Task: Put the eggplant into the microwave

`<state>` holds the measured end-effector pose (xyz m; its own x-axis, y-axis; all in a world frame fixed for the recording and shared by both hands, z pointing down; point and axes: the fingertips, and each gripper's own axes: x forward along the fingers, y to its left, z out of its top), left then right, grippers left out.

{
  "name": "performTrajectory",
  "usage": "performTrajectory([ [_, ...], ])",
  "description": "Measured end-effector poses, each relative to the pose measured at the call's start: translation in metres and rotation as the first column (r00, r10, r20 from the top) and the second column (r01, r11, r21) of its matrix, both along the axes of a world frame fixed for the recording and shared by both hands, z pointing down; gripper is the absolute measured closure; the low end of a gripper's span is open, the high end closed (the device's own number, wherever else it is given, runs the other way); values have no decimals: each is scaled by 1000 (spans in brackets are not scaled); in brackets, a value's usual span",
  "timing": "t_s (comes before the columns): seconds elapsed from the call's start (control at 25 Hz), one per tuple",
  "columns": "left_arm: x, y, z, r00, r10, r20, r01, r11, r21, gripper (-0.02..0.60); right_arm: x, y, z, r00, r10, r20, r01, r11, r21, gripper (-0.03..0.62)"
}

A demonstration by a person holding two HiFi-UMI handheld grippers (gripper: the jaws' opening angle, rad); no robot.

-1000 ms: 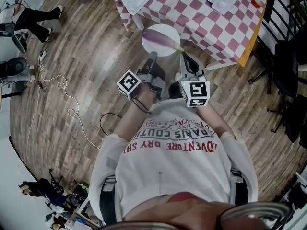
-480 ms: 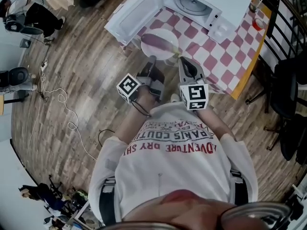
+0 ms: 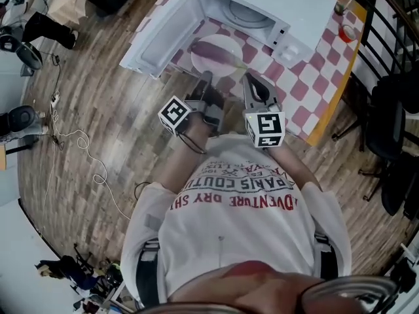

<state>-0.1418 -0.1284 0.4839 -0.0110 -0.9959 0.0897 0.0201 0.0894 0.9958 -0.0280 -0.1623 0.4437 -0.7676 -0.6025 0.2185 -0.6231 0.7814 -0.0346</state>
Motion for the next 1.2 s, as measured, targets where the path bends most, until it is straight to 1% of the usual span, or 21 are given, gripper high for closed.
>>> performTrajectory([
  [0.2,2,-34,4,998,54,-12,-54,998,-16,550,3,-27,0,998,68,13,-68,998,-8,568],
  [0.44,-6,-86,1,987,164,-7,-164,986,-23,550,-6,-65,-4,986,163,19,-163,987,-13,568],
  [0.56,-12,-110,5,974,227,2,-227,973,-32,549,-8,-83,0,975,220,10,-220,975,-25,568],
  [0.76,-21,-142,19,951,310,-16,-311,949,-47,549,-10,-110,20,946,323,-15,-323,944,-65,568],
  [0.92,-30,-161,28,933,360,-27,-361,932,-46,549,-18,-124,30,925,376,-52,-379,923,-64,568],
  [1.04,-33,-173,37,917,398,-23,-399,916,-48,549,-20,-133,39,901,423,-97,-430,901,-57,568],
  [1.2,-33,-183,52,896,443,-16,-443,895,-60,549,-28,-138,43,885,452,-109,-460,886,-57,568],
])
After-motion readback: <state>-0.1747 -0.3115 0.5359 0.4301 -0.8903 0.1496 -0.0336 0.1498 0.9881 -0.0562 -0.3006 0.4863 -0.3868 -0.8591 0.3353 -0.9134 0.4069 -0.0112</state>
